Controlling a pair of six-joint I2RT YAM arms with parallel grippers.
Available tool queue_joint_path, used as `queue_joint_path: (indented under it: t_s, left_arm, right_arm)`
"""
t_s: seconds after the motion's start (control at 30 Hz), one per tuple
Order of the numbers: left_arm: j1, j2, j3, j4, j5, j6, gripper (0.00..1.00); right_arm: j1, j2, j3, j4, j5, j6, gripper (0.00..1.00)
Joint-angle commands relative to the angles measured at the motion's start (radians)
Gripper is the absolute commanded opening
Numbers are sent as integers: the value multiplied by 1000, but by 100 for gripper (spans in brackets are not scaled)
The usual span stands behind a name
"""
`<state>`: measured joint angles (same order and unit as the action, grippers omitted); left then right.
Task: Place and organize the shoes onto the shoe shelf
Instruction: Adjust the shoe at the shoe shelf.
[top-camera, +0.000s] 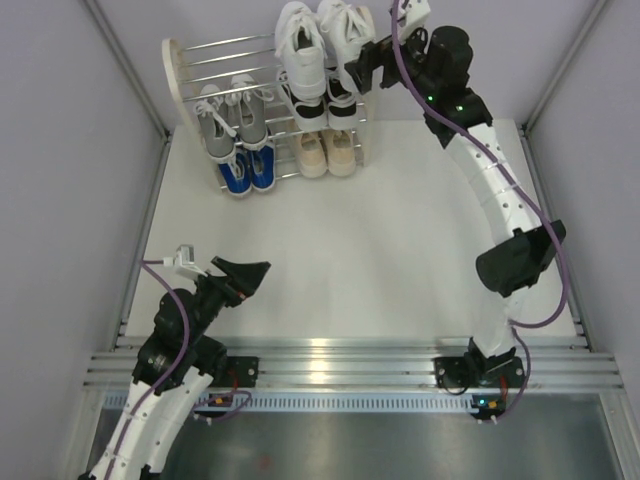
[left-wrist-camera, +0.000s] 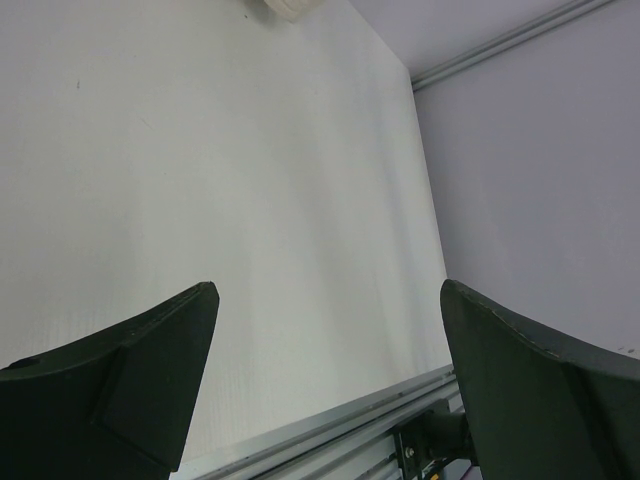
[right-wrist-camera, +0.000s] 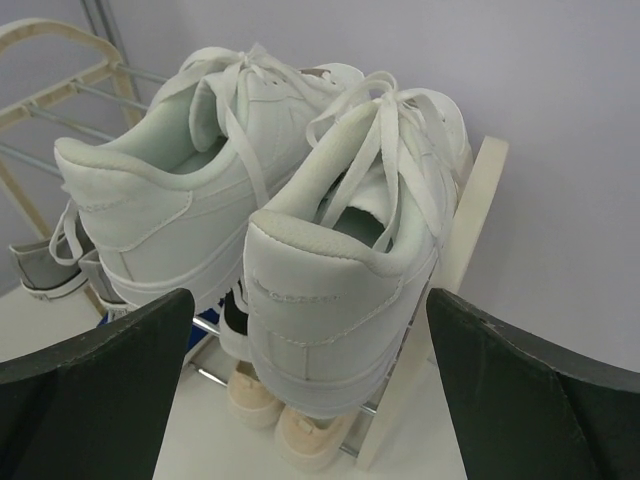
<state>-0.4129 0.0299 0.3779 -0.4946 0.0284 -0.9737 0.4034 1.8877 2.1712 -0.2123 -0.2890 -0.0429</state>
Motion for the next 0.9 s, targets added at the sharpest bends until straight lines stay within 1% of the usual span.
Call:
queue_joint_path:
  t_s: [0.0, 0.13, 0.2, 0.3, 0.33, 0.4, 0.43, 0.53, 0.73, 0.87]
  left_arm:
    - [-1, -7, 3, 5, -8, 6, 98]
    - [-1, -8, 0, 5, -10, 6, 98]
    - [0, -8, -2, 5, -12, 6, 98]
    - [0, -8, -2, 5, -13, 6, 98]
    - [-1, -8, -2, 5, -13, 7, 98]
    - [0, -8, -2, 5, -16, 9, 98]
    - [-1, -8, -2, 5, -18, 9, 98]
    - [-1, -8, -2, 5, -18, 9, 98]
    - [-1, -7, 3, 5, -16, 12, 98]
    - [0, -8, 3, 5, -16, 13, 98]
  right_arm:
    - [-2, 25, 22, 40, 21, 9, 99]
    - [5, 50, 36, 45, 25, 2, 99]
    - [9, 63, 42, 47, 27, 0, 97]
    - [12, 74, 47, 53, 30, -3, 86]
    - [14, 76, 47, 56, 31, 0, 79]
    - [17, 79, 53, 59, 31, 3, 72]
    - [20, 79, 55, 60, 33, 12, 64]
    - [32, 80, 61, 67, 45, 21, 55]
    - [75, 87, 81, 74, 89, 31, 50]
    - [95, 90, 93, 83, 129, 31, 49]
